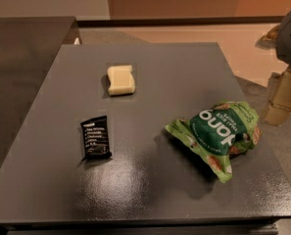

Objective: Pick sponge

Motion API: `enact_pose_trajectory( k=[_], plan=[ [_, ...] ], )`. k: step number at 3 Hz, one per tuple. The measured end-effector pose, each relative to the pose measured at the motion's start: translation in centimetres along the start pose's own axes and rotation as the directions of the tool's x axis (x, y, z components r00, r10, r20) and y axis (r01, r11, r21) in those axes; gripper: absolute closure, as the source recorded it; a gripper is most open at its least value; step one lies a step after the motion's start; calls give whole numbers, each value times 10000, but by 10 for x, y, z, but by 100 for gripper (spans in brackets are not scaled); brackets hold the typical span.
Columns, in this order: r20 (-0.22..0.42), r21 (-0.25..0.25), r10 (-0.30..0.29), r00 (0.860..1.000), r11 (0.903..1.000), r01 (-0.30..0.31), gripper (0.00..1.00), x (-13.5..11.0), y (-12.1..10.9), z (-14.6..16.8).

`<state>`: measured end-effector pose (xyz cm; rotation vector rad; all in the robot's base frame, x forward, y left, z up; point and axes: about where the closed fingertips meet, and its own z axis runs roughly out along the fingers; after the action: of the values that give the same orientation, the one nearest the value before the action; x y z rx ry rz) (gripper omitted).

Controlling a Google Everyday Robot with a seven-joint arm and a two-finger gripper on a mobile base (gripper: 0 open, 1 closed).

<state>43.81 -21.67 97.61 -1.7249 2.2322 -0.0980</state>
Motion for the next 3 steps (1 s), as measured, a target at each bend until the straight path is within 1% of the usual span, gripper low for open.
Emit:
enact_pose_trajectory(
  k=[1, 2, 3],
  plan=[
    [29, 19, -1, 10000, 10000, 1, 0, -1, -1, -1],
    [488, -110, -373, 9981, 9992, 379, 0, -21, -9, 9],
    [1023, -328, -834, 9913, 9957, 871, 0, -52, -19, 24]
  ],
)
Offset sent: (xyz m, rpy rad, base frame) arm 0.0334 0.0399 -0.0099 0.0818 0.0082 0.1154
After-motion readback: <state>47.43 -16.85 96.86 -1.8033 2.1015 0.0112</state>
